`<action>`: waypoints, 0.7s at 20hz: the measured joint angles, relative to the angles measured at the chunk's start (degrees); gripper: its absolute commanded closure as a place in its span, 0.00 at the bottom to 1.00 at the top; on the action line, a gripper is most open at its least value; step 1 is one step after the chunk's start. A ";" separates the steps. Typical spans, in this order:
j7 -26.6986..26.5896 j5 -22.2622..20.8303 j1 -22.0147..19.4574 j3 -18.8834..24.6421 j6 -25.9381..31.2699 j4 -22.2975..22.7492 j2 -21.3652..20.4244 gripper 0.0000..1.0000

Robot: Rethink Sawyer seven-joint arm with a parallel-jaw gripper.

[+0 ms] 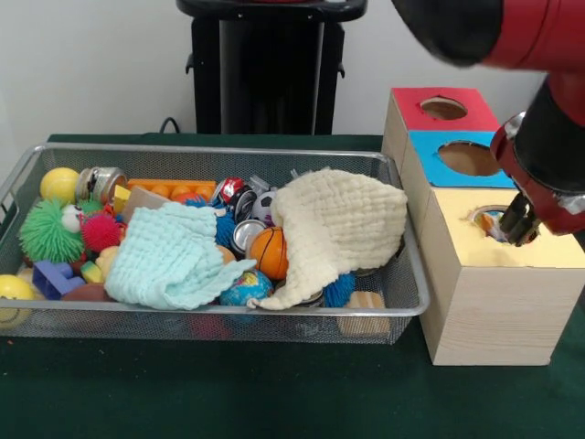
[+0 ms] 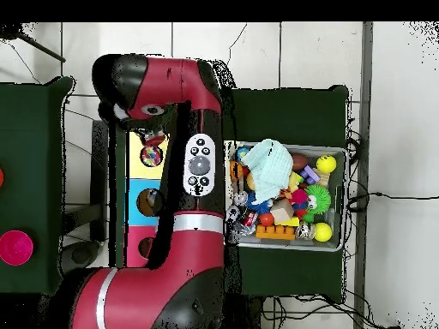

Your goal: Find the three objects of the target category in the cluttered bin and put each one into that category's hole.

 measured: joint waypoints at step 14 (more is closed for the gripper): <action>0.00 -0.01 -3.23 -0.04 -9.05 -1.30 -11.15 1.00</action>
